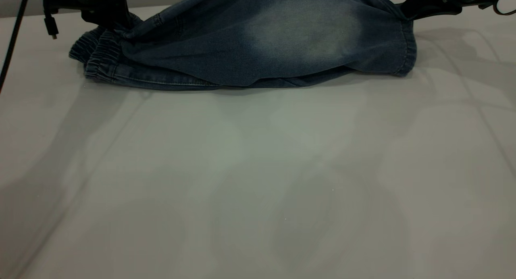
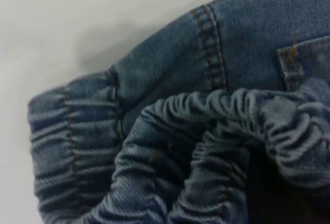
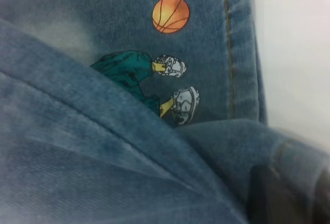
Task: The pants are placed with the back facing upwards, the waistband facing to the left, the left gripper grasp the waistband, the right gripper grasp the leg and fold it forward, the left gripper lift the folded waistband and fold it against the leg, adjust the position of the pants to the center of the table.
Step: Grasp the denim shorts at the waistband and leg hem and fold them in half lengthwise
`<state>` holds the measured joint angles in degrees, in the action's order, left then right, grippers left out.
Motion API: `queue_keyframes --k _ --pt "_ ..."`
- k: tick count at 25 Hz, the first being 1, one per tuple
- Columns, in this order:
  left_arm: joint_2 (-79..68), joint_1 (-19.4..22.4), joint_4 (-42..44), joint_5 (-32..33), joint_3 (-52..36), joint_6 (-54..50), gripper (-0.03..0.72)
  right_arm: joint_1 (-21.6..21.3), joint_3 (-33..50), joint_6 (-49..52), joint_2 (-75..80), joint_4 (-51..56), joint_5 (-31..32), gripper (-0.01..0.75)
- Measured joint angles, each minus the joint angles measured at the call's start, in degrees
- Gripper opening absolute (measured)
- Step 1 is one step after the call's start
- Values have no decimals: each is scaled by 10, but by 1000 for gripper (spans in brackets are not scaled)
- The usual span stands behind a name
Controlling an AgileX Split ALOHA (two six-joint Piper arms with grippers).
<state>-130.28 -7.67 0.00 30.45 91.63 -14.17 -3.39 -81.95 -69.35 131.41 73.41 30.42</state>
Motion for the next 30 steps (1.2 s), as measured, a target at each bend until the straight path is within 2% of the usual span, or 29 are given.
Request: queue_keyframes --k 4,6,8,10,15,19,24,30 --pt "0 0 5 -7 0 25 143 0 -2 0 0 -2 0 259" --pt "0 1 6 -9 0 30 169 0 -2 0 0 -2 -4 354" --pt "0 1 6 -14 0 33 227 0 -2 0 0 -2 -5 443" --pt "0 1 6 -20 0 33 300 0 -2 0 0 -1 -11 495" --pt "2 1 6 -23 0 33 456 0 -2 2 0 5 -16 520" --pt "3 1 7 4 11 33 493 0 -2 2 -1 13 -13 520" --pt "3 1 56 100 75 32 497 0 -2 3 -20 13 6 520" --pt "3 1 116 264 178 31 498 6 -2 3 -48 11 37 520"
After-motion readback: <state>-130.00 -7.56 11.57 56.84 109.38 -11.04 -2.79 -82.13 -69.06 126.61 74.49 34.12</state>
